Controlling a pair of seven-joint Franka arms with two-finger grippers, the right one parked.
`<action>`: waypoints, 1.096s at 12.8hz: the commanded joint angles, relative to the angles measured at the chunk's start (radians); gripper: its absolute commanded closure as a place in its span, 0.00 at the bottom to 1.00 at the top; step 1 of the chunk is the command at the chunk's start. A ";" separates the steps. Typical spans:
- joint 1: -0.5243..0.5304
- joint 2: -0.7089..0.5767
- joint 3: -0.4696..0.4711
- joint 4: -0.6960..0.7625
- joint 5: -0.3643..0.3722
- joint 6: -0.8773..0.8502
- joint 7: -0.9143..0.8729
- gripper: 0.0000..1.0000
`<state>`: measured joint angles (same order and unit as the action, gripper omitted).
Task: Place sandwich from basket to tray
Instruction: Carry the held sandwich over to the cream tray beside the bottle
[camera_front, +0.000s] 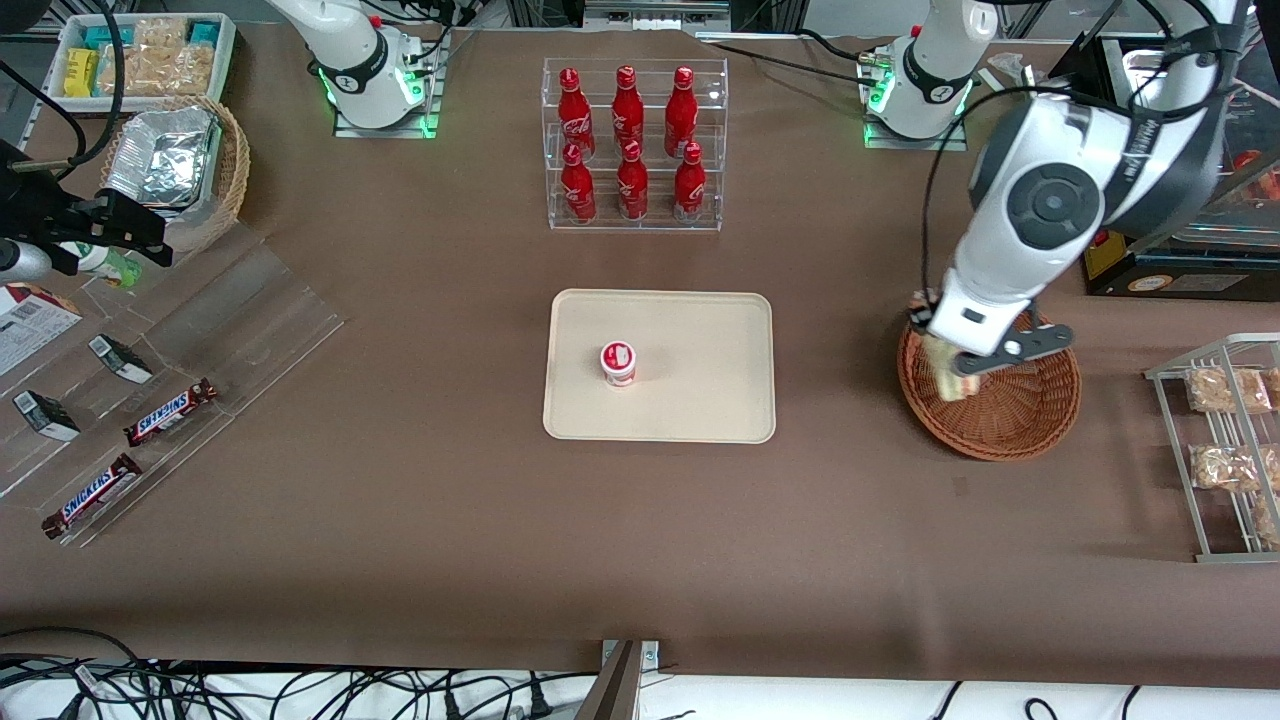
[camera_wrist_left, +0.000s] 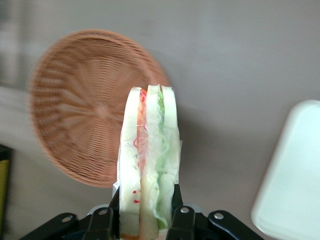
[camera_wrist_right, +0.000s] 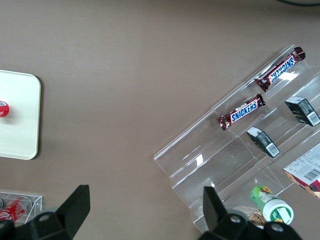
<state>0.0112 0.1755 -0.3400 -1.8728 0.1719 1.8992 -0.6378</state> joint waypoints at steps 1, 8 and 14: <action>-0.007 0.007 -0.091 0.046 -0.075 -0.023 0.029 0.62; -0.158 0.191 -0.206 0.077 0.003 0.191 -0.282 0.63; -0.254 0.344 -0.206 0.072 0.262 0.352 -0.555 0.63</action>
<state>-0.2374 0.4693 -0.5461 -1.8322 0.3586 2.2279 -1.1377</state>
